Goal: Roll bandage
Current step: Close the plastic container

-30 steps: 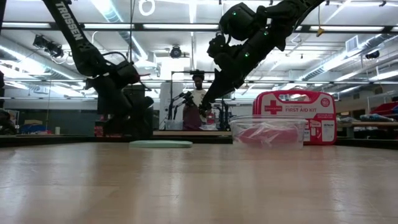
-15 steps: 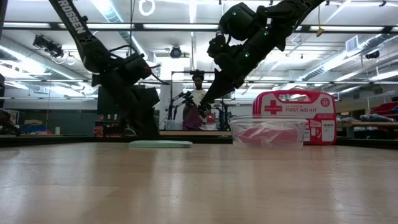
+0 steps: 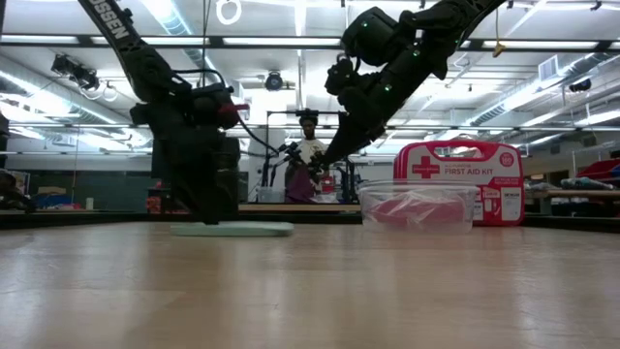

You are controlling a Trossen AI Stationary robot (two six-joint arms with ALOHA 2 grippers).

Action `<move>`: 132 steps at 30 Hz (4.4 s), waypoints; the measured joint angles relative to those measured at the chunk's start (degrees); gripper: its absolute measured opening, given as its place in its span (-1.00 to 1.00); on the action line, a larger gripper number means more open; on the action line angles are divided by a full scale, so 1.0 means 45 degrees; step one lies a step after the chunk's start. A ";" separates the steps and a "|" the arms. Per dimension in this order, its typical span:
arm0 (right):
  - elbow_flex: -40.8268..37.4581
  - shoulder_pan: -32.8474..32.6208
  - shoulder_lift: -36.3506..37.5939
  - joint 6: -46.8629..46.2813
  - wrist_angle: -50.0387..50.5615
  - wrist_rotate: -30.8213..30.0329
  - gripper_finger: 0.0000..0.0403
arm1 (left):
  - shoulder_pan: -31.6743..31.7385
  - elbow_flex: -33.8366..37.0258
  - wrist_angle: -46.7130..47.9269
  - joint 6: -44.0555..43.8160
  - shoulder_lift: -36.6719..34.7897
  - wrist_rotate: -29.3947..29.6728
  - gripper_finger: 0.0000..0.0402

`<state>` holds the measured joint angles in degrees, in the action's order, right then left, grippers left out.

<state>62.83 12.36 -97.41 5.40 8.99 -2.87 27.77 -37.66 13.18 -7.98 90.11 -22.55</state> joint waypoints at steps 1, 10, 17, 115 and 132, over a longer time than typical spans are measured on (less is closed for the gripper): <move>0.0000 0.0000 0.0000 -0.0081 0.0012 0.0000 -0.61 | -0.0103 -0.0054 0.0219 0.0013 -0.0046 -0.0555 -0.22; 0.0000 -0.0245 0.0207 -0.0231 0.0436 -0.0022 -0.61 | -0.0717 -0.1221 0.1929 0.0595 -0.1693 0.0644 -0.22; 0.0003 -0.2117 0.0427 0.1284 0.1540 -0.1097 -0.61 | -0.0603 -0.1407 0.3288 -0.0422 -0.2649 0.2194 -0.22; 0.3735 -0.3672 -0.4969 0.1158 0.3257 -0.0610 -0.26 | -0.5195 0.2218 -0.1924 1.0976 -0.2652 0.8431 -0.26; 0.3701 -0.3653 -0.4575 0.1158 0.4155 -0.0387 -0.26 | -0.6340 0.2209 -0.3226 1.1643 -0.2664 0.9688 -0.56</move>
<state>79.48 -4.08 -117.99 10.61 27.68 -4.61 -0.75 -27.73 -1.33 44.42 78.12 21.05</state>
